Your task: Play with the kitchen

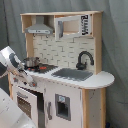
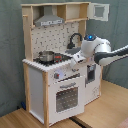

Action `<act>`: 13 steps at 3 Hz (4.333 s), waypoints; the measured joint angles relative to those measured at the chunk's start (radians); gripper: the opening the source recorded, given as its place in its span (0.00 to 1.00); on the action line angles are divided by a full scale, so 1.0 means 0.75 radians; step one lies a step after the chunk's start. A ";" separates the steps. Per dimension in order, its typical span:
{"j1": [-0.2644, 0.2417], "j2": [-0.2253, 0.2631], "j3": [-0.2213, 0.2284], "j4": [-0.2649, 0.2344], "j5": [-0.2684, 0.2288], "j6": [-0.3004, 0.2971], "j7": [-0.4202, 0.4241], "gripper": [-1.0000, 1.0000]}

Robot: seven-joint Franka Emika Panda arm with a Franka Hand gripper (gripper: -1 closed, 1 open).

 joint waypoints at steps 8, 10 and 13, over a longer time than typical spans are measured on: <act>-0.487 0.079 0.468 -0.049 0.045 0.280 -0.058 0.00; -0.394 0.079 0.466 -0.089 0.187 0.301 0.108 0.00; -0.209 0.079 0.398 -0.133 0.316 0.271 0.379 0.00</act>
